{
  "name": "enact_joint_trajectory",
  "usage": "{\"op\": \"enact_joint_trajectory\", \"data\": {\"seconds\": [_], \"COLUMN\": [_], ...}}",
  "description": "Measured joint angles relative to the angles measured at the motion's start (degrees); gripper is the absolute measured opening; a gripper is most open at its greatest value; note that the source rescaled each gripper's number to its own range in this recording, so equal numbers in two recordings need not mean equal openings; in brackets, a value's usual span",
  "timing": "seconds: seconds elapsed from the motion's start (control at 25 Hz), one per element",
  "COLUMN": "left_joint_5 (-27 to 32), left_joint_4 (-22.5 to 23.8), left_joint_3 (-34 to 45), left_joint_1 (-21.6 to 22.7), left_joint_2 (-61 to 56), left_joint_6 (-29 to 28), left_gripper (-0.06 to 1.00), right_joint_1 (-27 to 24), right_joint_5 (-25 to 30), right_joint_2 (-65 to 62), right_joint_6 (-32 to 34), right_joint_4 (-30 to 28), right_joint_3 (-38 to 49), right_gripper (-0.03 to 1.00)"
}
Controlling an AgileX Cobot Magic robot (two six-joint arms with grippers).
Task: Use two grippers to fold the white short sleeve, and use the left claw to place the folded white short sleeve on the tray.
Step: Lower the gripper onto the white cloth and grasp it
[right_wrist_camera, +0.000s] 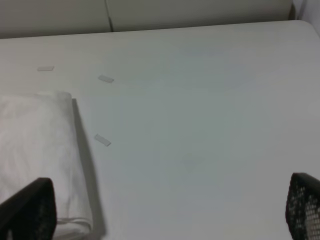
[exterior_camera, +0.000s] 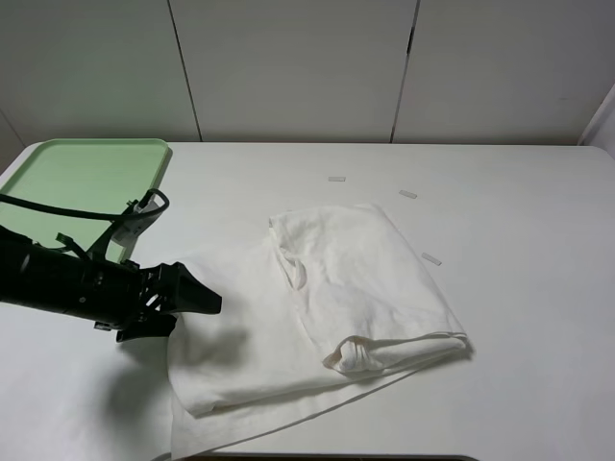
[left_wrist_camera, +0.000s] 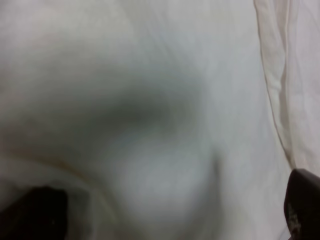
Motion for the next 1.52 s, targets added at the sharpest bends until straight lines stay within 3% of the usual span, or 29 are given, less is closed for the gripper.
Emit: {"op": "enact_joint_trajectory", "data": {"seconds": [0.68,0.92,1.04,1.12,1.2,1.24,1.36,1.4,1.52], "left_joint_5": [-8.0,-9.1,-9.1,-9.0,-8.9,-9.3,-11.3,-11.3,-12.8], "left_joint_4": [2.0,8.1,12.0,19.5,22.0,29.4,41.4,41.4,48.9], "left_joint_3": [7.7,8.1,8.2,8.2,8.2,8.2,8.2,8.2,8.2], "left_joint_1": [0.1,0.1,0.1,0.1,0.1,0.1,0.1,0.1,0.1], "left_joint_2": [-9.4,-13.6,-16.9,-21.7,-23.2,-25.6,-27.5,-27.5,-27.8], "left_joint_6": [-3.0,-8.5,-13.1,-21.8,-24.5,-32.9,-45.8,-45.8,-54.2], "left_gripper": [0.85,0.85,0.85,0.85,0.85,0.85,0.85,0.85,0.85], "right_joint_1": [0.0,0.0,0.0,0.0,0.0,0.0,0.0,0.0,0.0], "right_joint_5": [0.0,-0.1,-0.1,-0.1,-0.1,-0.1,-0.1,-0.1,-0.1], "right_joint_2": [0.0,0.0,0.0,0.0,0.0,0.0,0.0,0.0,0.0], "right_joint_6": [0.0,0.0,0.0,0.0,0.0,0.0,0.0,0.0,0.0], "right_joint_4": [0.0,0.0,0.0,0.0,0.0,0.0,0.0,0.0,0.0], "right_joint_3": [0.0,0.0,0.0,0.0,0.0,0.0,0.0,0.0,0.0], "right_gripper": [1.00,1.00,1.00,1.00,1.00,1.00,1.00,1.00,1.00]}}
